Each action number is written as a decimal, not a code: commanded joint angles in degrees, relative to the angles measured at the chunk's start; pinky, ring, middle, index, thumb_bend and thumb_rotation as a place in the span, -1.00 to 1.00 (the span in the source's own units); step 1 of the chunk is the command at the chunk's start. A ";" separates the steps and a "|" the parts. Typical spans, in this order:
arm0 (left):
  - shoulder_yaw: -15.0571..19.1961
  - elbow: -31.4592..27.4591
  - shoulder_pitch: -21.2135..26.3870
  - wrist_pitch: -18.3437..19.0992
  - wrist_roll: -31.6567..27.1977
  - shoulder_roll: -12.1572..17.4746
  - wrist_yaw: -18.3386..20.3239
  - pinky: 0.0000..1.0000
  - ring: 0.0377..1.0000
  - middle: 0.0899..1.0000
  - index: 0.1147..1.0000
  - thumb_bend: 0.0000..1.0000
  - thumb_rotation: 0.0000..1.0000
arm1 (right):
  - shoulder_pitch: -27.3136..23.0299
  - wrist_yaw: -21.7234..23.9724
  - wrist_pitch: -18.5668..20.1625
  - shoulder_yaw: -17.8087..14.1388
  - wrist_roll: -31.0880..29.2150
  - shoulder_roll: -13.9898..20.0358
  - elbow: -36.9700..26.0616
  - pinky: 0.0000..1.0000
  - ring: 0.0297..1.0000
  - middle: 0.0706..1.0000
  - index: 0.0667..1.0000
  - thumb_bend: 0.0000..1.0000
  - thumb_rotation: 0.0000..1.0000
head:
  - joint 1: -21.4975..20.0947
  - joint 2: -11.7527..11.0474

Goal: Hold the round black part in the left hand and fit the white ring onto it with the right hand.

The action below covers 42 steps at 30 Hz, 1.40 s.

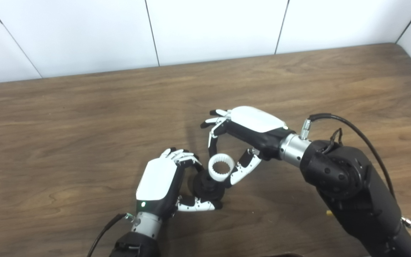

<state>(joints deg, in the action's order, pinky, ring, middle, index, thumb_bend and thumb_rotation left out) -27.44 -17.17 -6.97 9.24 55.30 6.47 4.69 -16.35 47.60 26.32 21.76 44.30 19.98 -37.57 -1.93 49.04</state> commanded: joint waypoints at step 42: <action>-1.88 0.22 -0.59 2.44 1.33 -0.94 4.60 0.81 0.61 0.44 -0.16 0.05 -0.89 | 1.37 -4.06 -6.57 1.31 1.37 -2.13 3.64 1.00 0.97 0.75 -0.10 0.04 -0.72 | 0.58 1.15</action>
<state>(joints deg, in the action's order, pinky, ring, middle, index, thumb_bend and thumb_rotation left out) -28.31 -17.64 -6.76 10.57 56.63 5.64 5.59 -14.06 45.33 21.77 23.74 46.04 17.71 -33.28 -1.23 50.10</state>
